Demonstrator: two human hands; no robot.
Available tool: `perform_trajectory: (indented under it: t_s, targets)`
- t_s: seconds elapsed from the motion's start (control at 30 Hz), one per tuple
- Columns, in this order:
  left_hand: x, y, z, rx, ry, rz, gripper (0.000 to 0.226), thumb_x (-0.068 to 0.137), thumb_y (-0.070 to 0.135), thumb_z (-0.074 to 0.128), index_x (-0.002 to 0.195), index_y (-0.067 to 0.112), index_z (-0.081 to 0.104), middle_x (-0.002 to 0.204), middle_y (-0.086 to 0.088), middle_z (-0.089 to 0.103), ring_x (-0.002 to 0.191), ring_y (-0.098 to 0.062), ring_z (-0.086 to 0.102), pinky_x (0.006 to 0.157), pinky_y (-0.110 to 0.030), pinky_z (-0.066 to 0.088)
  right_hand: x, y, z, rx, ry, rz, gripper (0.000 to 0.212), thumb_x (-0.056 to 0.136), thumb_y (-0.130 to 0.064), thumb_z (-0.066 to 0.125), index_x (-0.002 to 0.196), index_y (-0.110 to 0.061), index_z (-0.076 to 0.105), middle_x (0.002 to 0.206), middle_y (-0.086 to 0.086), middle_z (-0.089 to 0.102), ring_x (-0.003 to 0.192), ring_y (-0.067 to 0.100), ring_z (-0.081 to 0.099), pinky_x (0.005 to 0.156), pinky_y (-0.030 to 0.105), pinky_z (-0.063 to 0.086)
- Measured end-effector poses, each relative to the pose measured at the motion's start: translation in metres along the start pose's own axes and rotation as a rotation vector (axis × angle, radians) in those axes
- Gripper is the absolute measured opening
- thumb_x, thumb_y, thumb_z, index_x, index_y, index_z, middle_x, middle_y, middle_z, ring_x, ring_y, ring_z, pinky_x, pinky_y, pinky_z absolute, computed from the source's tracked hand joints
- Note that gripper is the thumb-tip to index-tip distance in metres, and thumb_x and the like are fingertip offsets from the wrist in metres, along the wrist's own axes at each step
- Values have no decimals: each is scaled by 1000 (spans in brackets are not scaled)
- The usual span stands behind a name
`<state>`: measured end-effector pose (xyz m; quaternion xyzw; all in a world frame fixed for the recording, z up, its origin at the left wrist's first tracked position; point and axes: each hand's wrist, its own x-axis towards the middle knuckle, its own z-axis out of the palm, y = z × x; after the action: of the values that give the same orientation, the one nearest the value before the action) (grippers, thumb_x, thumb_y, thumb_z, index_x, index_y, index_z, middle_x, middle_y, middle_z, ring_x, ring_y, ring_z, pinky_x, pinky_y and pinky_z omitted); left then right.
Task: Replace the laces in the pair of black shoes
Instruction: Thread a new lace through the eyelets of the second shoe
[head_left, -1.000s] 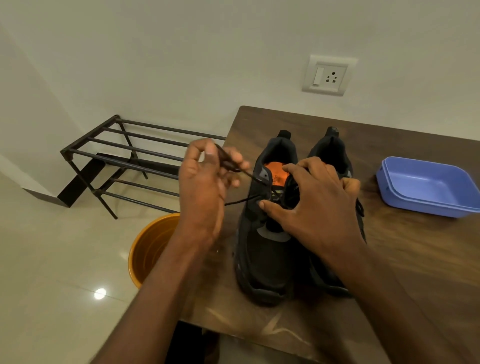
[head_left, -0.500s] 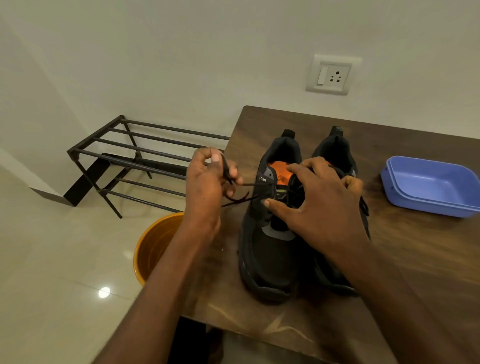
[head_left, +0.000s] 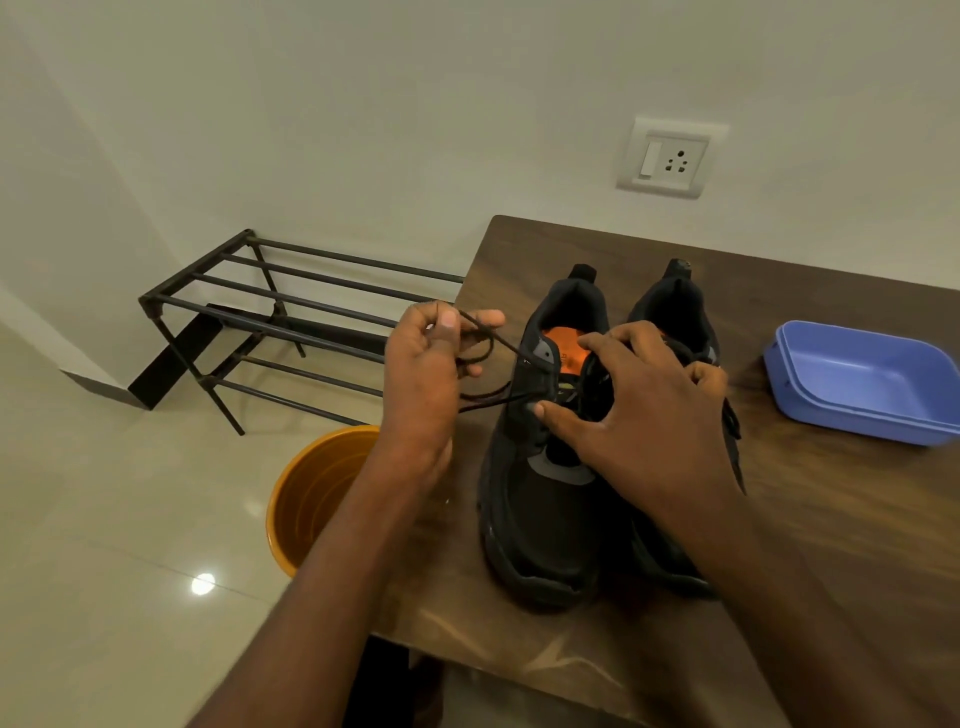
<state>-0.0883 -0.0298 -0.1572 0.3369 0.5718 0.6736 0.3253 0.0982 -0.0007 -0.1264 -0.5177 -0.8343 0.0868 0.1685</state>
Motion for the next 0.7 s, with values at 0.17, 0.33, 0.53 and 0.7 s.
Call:
perform_trajectory:
  t_s: [0.17,0.33,0.53,0.7]
  targets:
    - [-4,8,6,-340,-81,-92,19,114,21,35,103,16,50,74,3,56,69,-13,60,59,-24,42,-1,-1,0,19,3,10,76,82,-73,65,147,-37,45,134,-11,45,121,13,48,96,33,15]
    - [2,2,-9,57,-14,79,11,109,24,50,110,15,56,89,0,60,71,-8,54,61,-21,45,-1,-2,0,19,5,16,76,83,-72,66,147,-37,46,135,-11,46,121,13,48,97,33,16]
    - [-7,-8,5,707,-337,333,14,92,18,76,105,22,71,96,7,65,90,-6,61,81,-22,54,-1,-1,1,-5,12,15,76,82,-69,67,147,-35,46,134,-8,47,119,14,50,95,35,19]
    - [-2,-8,-2,726,-178,431,9,95,13,71,102,20,73,97,6,67,93,-8,59,79,-15,45,-1,-3,-1,-1,-3,31,75,83,-71,66,147,-37,45,133,-9,46,122,15,49,103,40,25]
